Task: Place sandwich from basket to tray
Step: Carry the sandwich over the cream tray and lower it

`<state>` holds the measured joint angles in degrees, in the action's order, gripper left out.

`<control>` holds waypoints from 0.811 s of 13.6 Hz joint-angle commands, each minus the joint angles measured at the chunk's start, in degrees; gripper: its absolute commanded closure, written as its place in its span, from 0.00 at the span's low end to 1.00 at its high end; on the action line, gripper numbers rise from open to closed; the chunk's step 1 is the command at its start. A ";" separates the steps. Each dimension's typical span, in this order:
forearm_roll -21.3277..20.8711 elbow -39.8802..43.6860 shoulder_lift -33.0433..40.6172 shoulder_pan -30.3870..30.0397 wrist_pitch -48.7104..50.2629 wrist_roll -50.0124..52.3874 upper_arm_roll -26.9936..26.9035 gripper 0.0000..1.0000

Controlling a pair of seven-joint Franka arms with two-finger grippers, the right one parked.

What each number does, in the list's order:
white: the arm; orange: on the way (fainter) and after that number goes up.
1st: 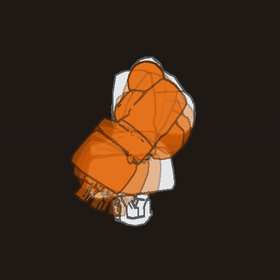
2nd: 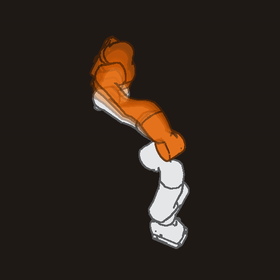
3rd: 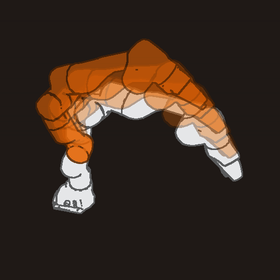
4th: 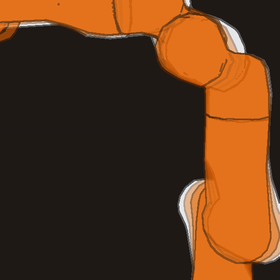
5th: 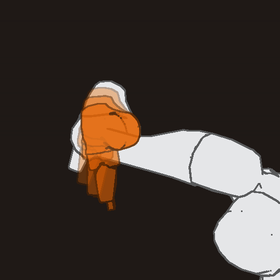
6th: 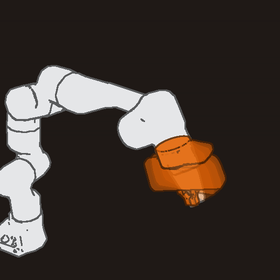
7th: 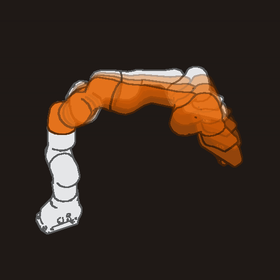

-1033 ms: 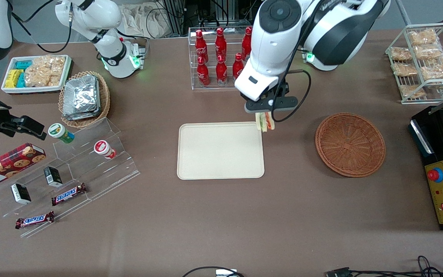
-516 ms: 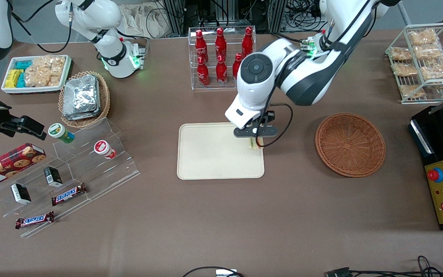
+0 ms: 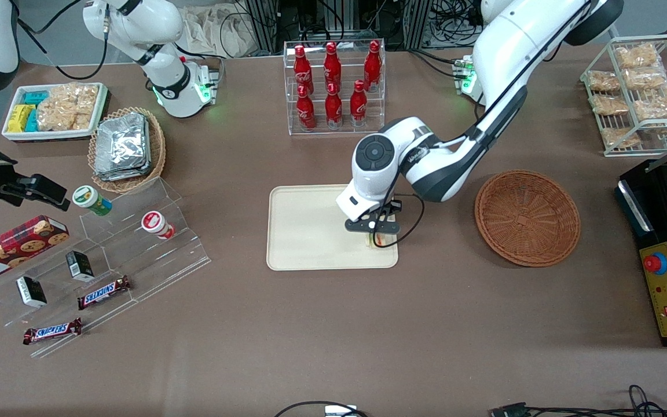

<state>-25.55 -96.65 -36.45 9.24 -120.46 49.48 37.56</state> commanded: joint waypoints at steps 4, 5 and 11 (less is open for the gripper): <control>-6.51 0.59 -4.77 -0.19 -3.46 6.49 0.59 1.00; -7.40 0.59 -5.47 -0.19 -4.08 7.64 0.59 1.00; -9.08 0.67 -6.79 -0.19 -4.70 9.94 0.32 0.00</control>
<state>-33.28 -96.63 -42.92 9.24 -124.75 57.40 37.56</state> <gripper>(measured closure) 0.740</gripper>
